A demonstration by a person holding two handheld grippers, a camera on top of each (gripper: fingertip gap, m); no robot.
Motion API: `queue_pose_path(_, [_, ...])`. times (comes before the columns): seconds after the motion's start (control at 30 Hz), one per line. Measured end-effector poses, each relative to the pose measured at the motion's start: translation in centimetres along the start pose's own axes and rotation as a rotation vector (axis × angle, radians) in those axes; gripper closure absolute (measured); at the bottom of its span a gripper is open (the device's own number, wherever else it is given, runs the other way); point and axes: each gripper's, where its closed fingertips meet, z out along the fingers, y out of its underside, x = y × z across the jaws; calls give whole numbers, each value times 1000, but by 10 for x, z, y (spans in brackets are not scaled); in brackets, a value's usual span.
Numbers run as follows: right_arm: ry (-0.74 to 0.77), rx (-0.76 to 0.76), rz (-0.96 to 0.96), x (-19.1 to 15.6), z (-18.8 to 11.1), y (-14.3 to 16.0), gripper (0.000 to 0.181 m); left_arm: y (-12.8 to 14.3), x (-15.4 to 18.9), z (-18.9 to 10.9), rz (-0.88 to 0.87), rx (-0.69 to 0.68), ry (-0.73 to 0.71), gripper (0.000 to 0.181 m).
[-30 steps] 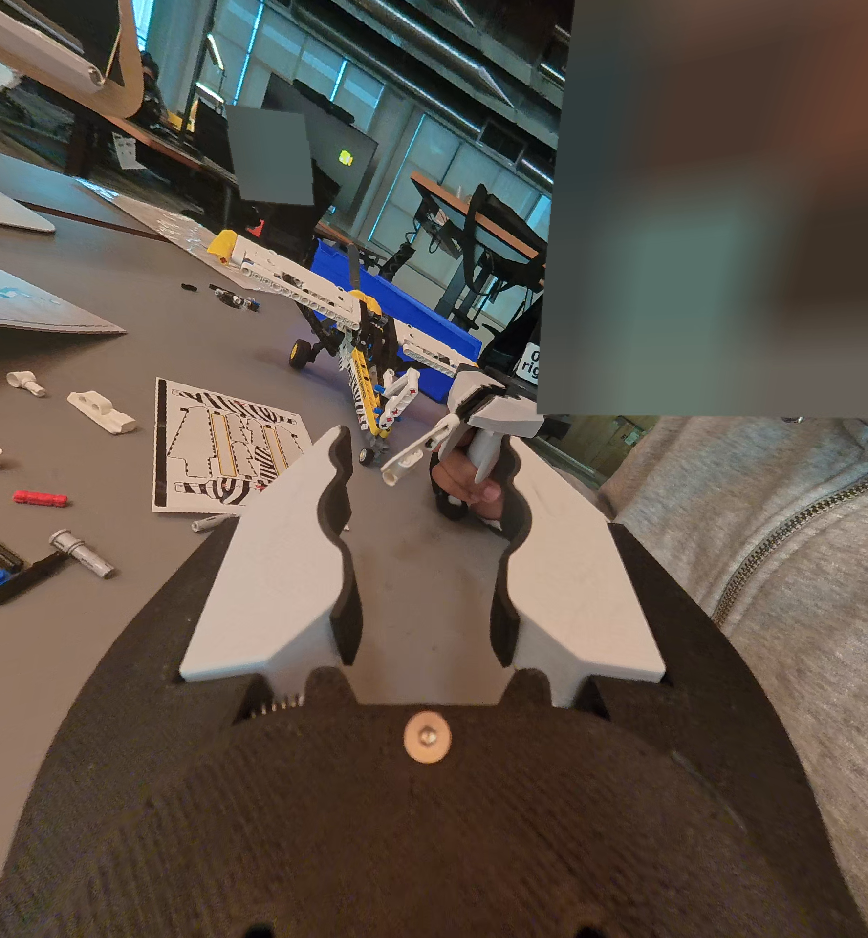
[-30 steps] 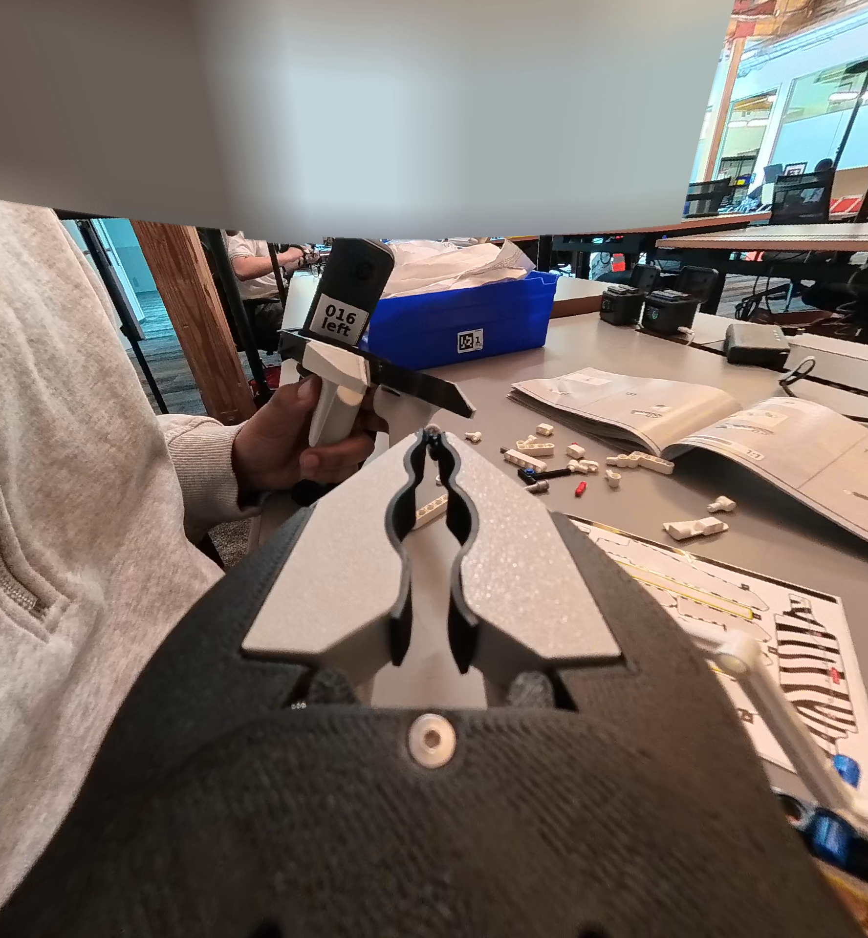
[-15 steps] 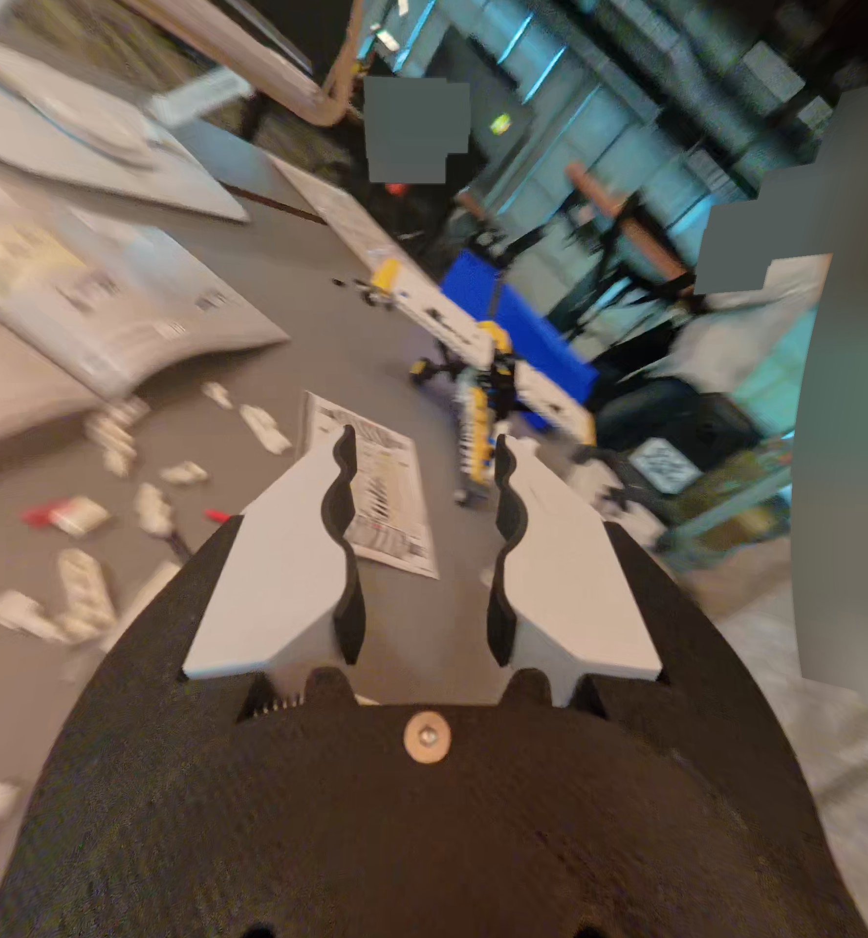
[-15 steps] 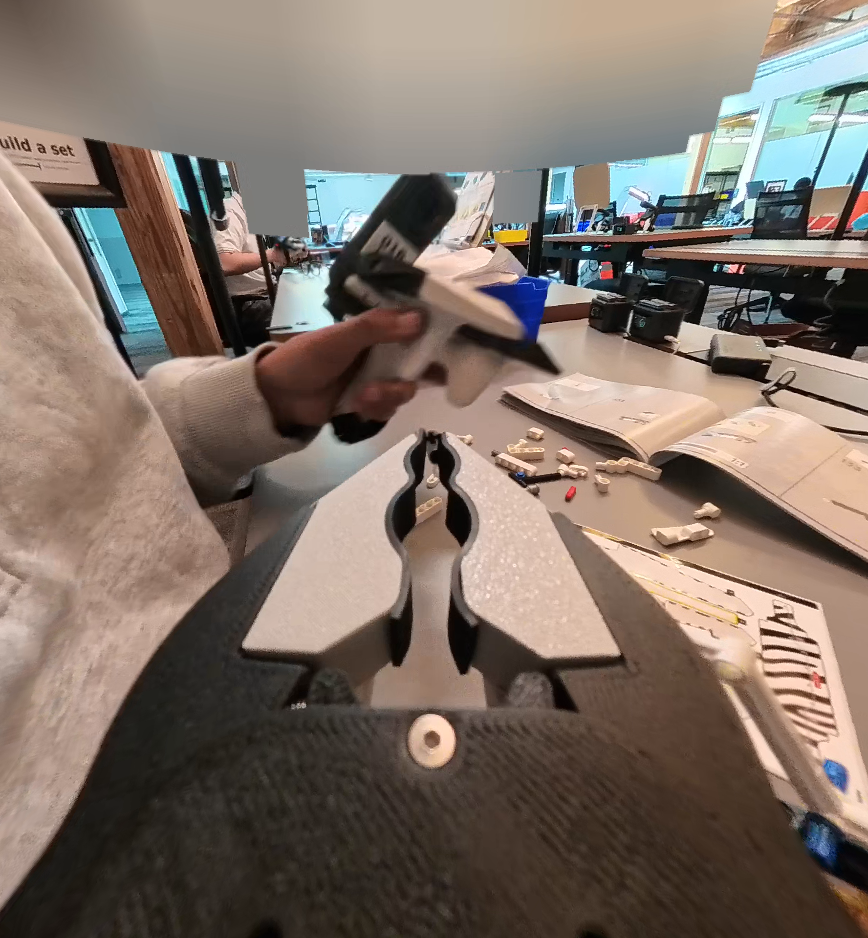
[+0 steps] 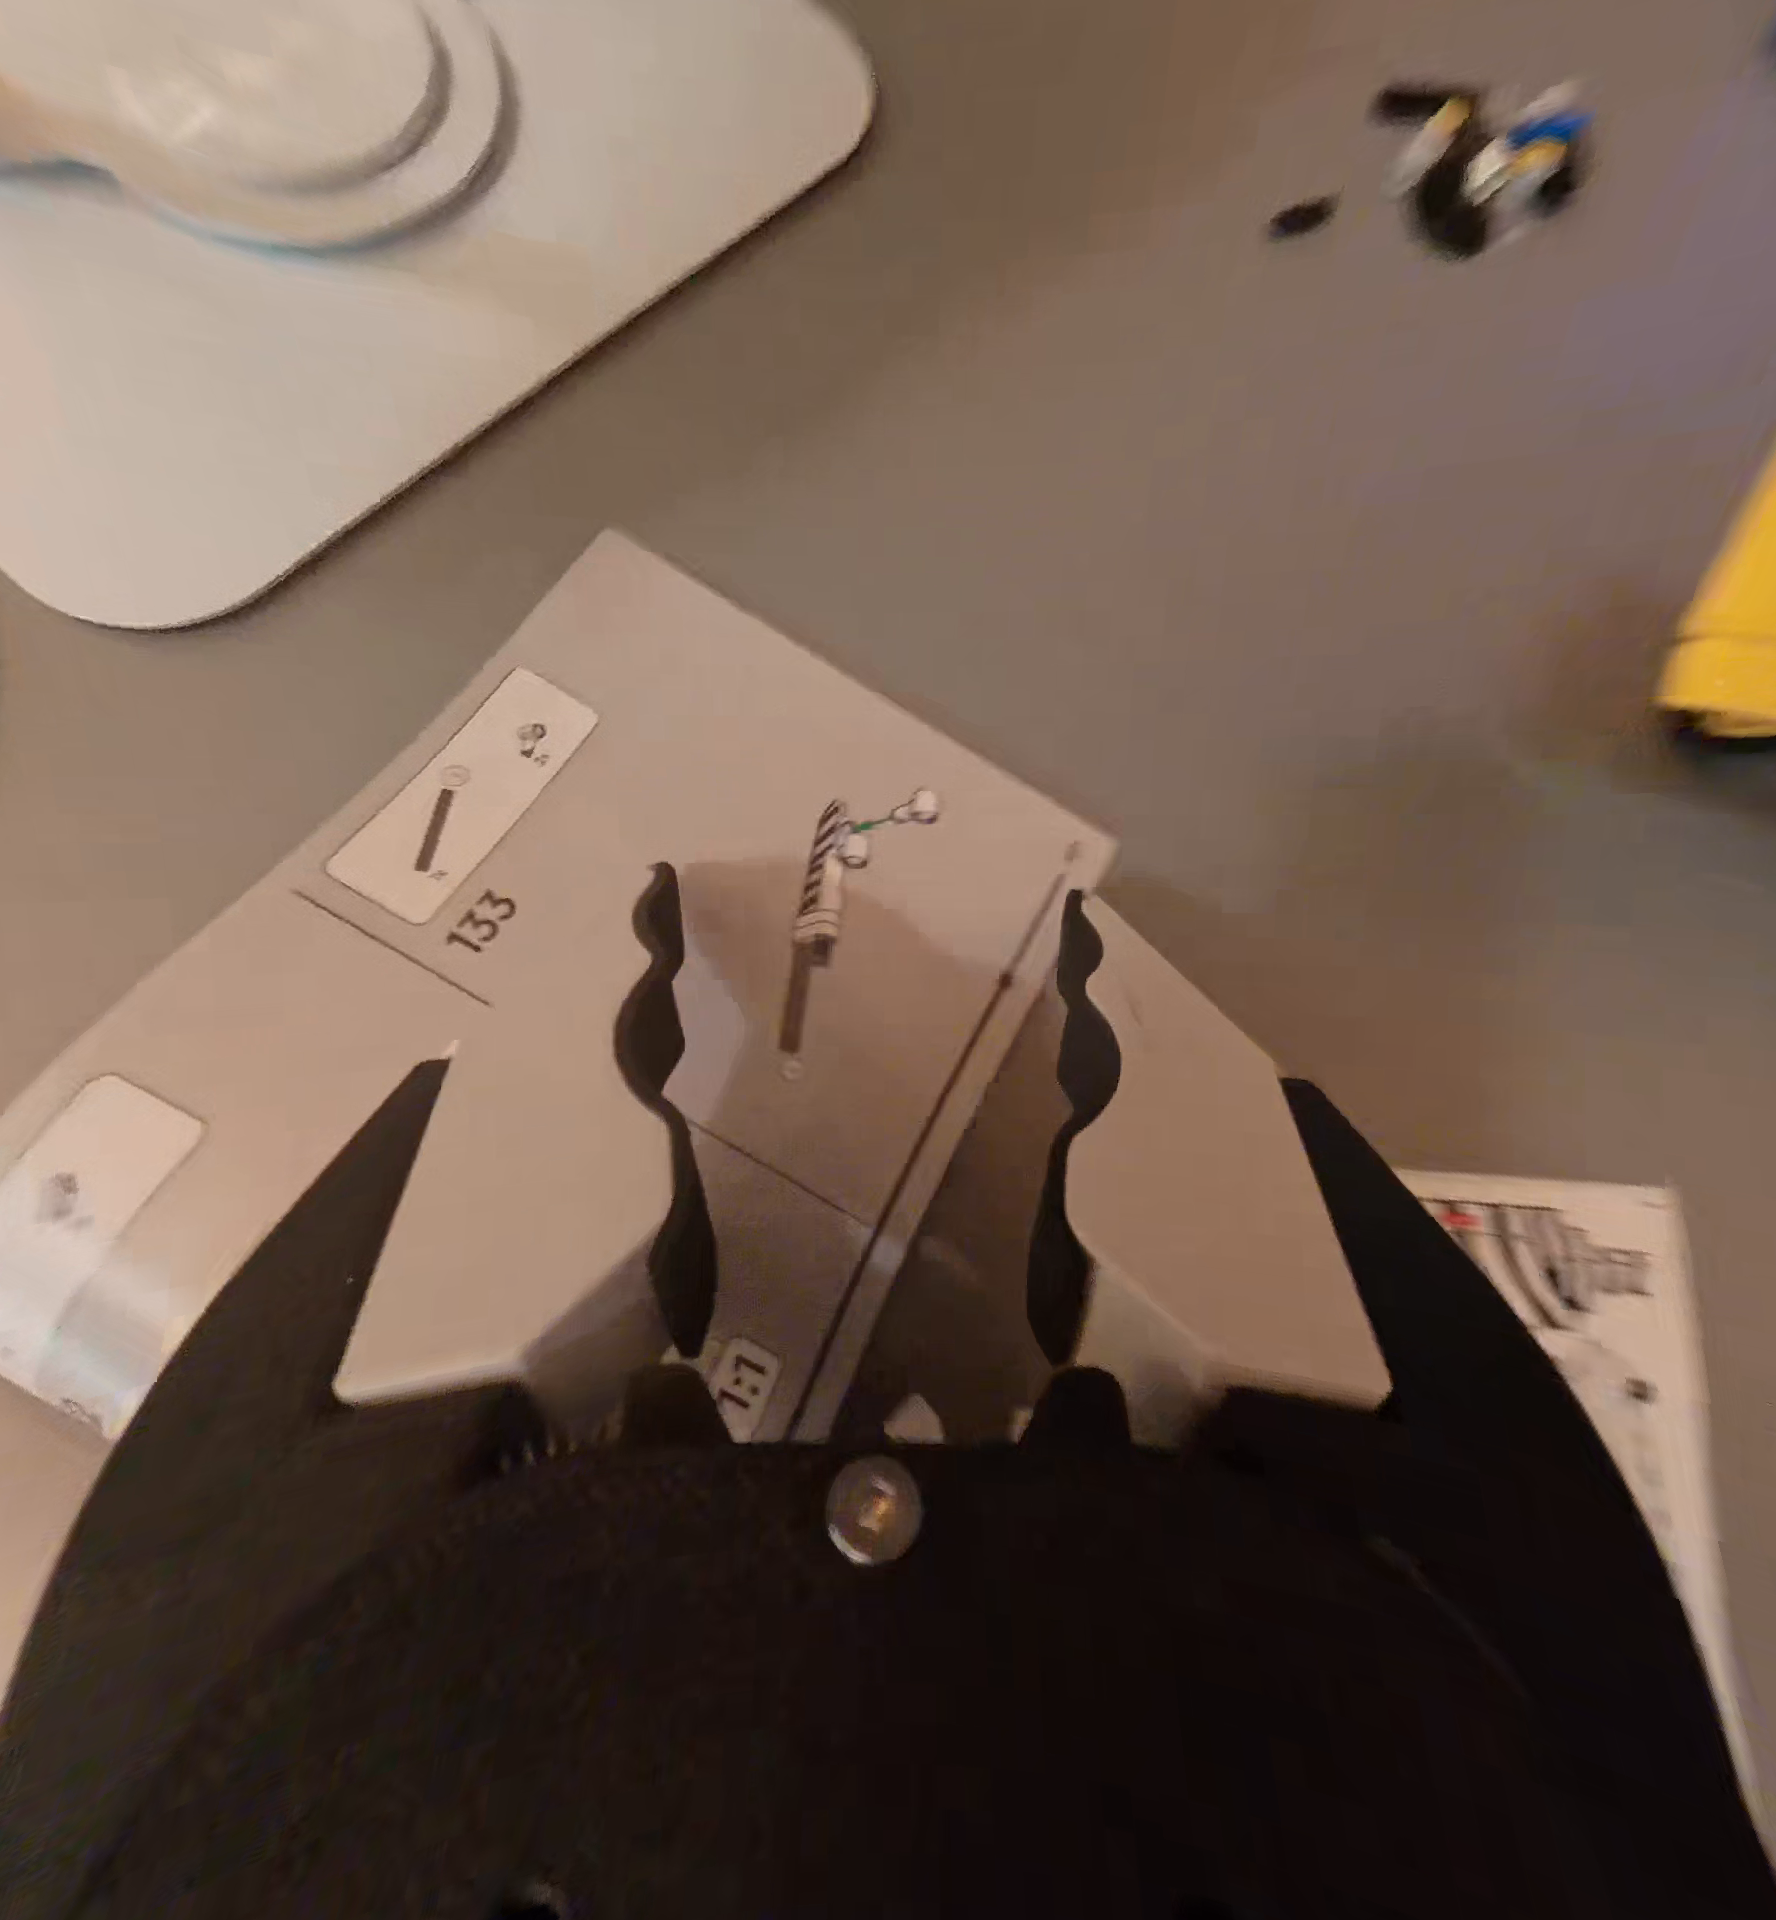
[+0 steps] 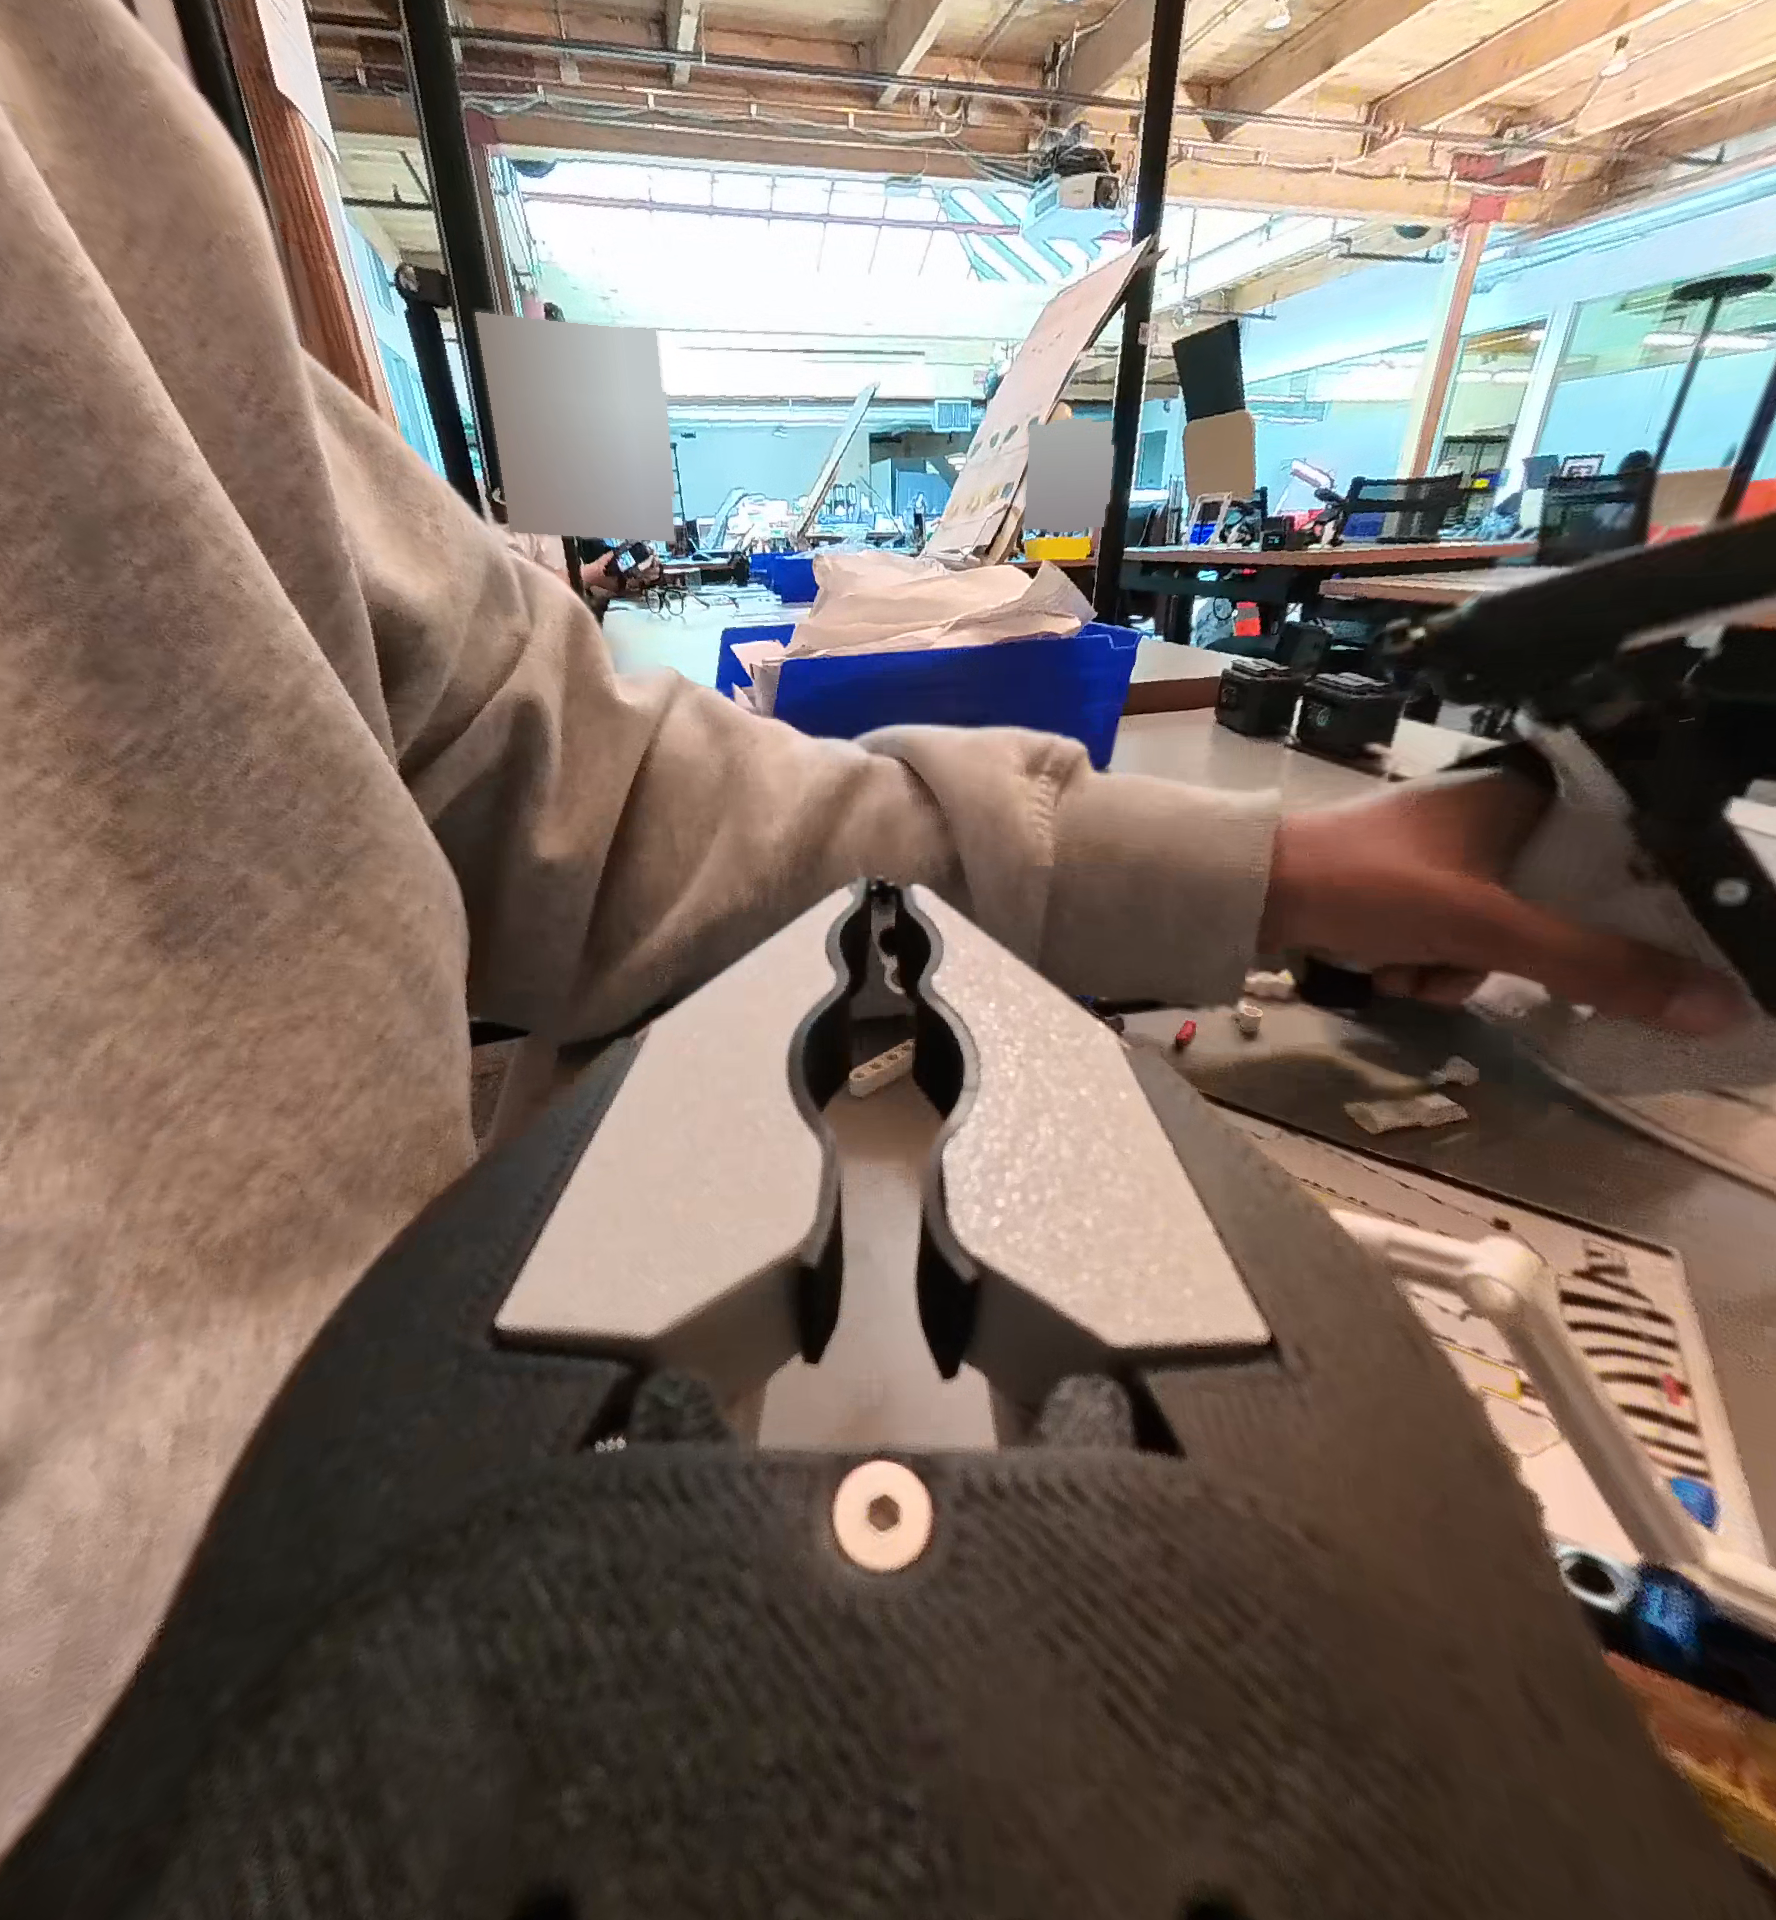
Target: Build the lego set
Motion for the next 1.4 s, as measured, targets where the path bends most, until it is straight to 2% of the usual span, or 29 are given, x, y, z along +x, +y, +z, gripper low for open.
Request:
queue_pose_path(0.03, [1, 7, 4, 0, -1, -1, 179, 6, -4, 6, 25, -29, -32, 109])
queue_pose_path(0.17, [8, 47, 27, 1, -8, -6, 179, 9, -6, 7, 71, -32, -58, 109])
queue_pose_path(0.23, [12, 66, 46, 4, -10, -8, 179, 9, -8, 6, 61, -43, -55, 129])
queue_pose_path(0.47, [15, 71, 65, 6, -11, -9, 179, 9, -4, 6, 44, -29, 17, 179])
queue_pose_path(0.6, [16, 63, 62, 6, -10, -8, 179, 9, -4, 6, 75, -50, 0, 180])
queue_pose_path(0.77, [18, 70, 80, 8, -11, -9, 179, 8, -10, -4, 123, -12, -50, 180])
queue_pose_path(0.97, [20, 72, 82, 9, -11, -9, 179, 2, -26, -27, 11, 43, -40, 181])
queue_pose_path(1.0, [21, 70, 80, 9, -10, -9, 179, 2, -26, -25, -13, 48, -28, 176])
queue_pose_path(1.07, [18, 64, 77, 9, -10, -8, 178, 2, -23, -16, -41, 49, -6, 118])
queue_pose_path(1.13, [15, 61, 76, 8, -9, -8, 179, -3, -19, -9, -49, 64, -5, 90])
queue_pose_path(1.2, [11, 60, 74, 7, -8, -8, 179, -5, -23, -2, -28, 45, -68, 75])
queue_pose_path(1.3, [8, 63, 71, 7, -8, -8, 179, 10, -29, 12, 36, -76, -140, 59])
queue_pose_path(1.4, [7, 73, 69, 6, -9, -9, 179, 11, -28, 11, 21, -91, -142, 61])
